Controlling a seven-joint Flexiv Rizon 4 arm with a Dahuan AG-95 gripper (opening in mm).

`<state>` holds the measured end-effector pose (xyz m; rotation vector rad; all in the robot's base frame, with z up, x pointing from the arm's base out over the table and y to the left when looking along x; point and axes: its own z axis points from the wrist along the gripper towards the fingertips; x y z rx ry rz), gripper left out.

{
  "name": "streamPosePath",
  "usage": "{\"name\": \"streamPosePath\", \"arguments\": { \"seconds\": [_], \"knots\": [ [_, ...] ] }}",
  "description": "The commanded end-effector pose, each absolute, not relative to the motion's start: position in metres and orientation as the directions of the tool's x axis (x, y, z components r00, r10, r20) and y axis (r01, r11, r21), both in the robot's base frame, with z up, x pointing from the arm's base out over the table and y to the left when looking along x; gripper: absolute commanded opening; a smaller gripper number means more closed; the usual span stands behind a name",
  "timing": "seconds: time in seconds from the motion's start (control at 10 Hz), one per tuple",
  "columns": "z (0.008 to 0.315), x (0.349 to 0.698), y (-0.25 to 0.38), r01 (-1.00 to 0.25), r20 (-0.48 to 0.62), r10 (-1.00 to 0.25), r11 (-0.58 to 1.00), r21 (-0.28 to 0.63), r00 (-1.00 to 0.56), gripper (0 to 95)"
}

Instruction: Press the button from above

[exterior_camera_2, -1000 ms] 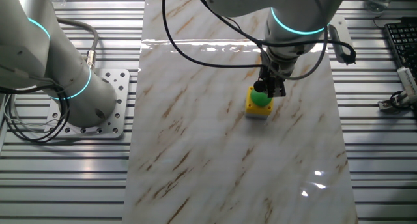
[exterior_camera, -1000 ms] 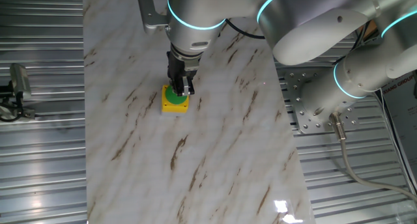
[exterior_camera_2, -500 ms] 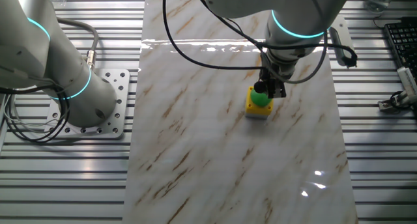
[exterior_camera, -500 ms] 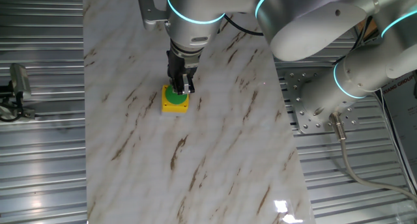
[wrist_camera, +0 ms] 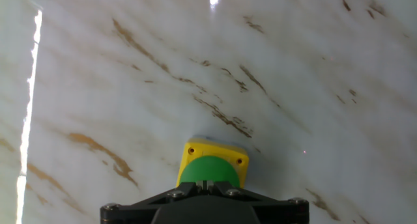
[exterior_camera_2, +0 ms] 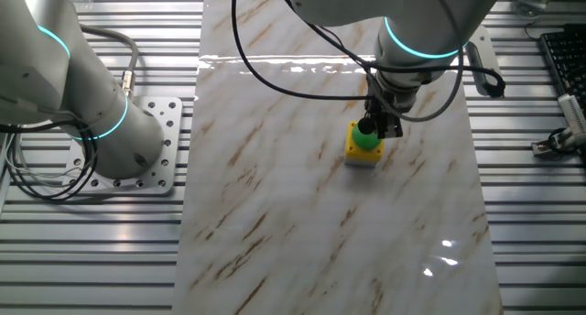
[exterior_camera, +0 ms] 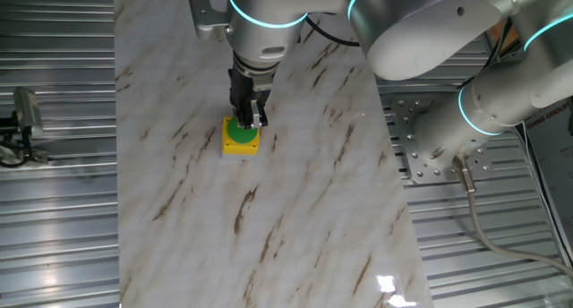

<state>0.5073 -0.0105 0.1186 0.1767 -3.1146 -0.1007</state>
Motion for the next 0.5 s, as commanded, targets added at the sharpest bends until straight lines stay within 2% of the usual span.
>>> {"name": "streamPosePath", "arguments": {
  "seconds": [0.1, 0.5],
  "knots": [
    [0.1192, 0.5071, -0.0103, -0.11, 0.018, -0.111, 0.992, 0.066, -0.994, 0.0],
    [0.1194, 0.507, -0.0103, -0.106, 0.02, -0.107, 0.992, 0.067, -0.994, 0.0]
  ]
}}
